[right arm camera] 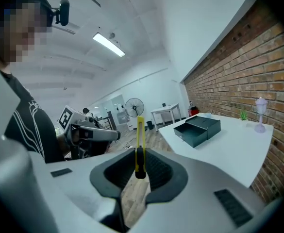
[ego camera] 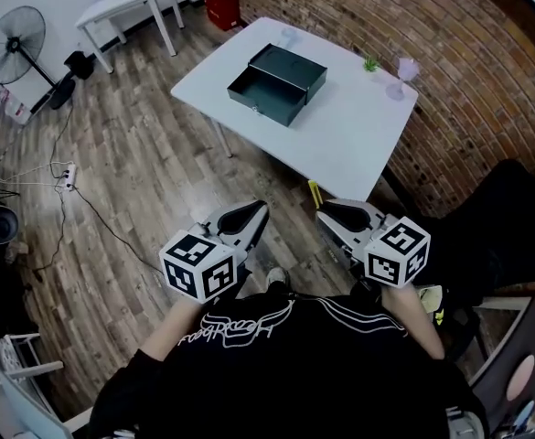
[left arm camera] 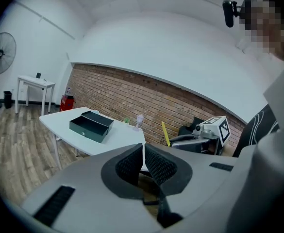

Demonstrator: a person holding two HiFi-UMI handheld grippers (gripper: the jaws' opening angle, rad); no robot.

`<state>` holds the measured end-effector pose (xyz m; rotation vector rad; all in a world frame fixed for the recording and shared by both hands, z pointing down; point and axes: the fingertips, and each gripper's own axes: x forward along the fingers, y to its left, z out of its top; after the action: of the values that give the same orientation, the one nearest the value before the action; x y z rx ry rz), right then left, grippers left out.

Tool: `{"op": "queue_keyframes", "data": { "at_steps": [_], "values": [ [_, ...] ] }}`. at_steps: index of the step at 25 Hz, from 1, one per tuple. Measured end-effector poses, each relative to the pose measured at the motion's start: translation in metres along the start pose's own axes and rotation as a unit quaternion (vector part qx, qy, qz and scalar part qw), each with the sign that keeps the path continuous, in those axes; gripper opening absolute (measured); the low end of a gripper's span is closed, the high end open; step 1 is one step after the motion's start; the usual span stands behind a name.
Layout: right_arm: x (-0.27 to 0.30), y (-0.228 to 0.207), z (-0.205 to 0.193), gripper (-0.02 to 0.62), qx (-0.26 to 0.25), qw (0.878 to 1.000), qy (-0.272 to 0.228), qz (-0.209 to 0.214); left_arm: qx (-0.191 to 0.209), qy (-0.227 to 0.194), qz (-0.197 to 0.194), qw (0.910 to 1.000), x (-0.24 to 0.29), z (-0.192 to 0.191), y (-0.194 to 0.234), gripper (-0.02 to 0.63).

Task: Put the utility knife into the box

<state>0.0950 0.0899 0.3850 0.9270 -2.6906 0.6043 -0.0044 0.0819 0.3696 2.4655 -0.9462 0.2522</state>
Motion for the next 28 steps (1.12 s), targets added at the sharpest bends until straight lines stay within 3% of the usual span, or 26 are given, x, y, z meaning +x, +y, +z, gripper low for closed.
{"op": "queue_keyframes", "data": {
  "at_steps": [7, 15, 28],
  "values": [
    [0.044, -0.048, 0.039, 0.066, -0.009, 1.000, -0.005, -0.018, -0.003, 0.012, 0.002, 0.9999, 0.031, 0.026, 0.053, 0.037],
    [0.086, -0.105, 0.065, 0.066, -0.011, 1.000, 0.004, -0.010, -0.025, 0.026, 0.020, 0.9992, 0.075, 0.043, 0.097, 0.037],
    [0.199, -0.223, 0.124, 0.066, -0.022, 0.999, 0.022, 0.033, -0.049, 0.039, 0.094, 0.9936, 0.160, 0.104, 0.214, 0.037]
  ]
}}
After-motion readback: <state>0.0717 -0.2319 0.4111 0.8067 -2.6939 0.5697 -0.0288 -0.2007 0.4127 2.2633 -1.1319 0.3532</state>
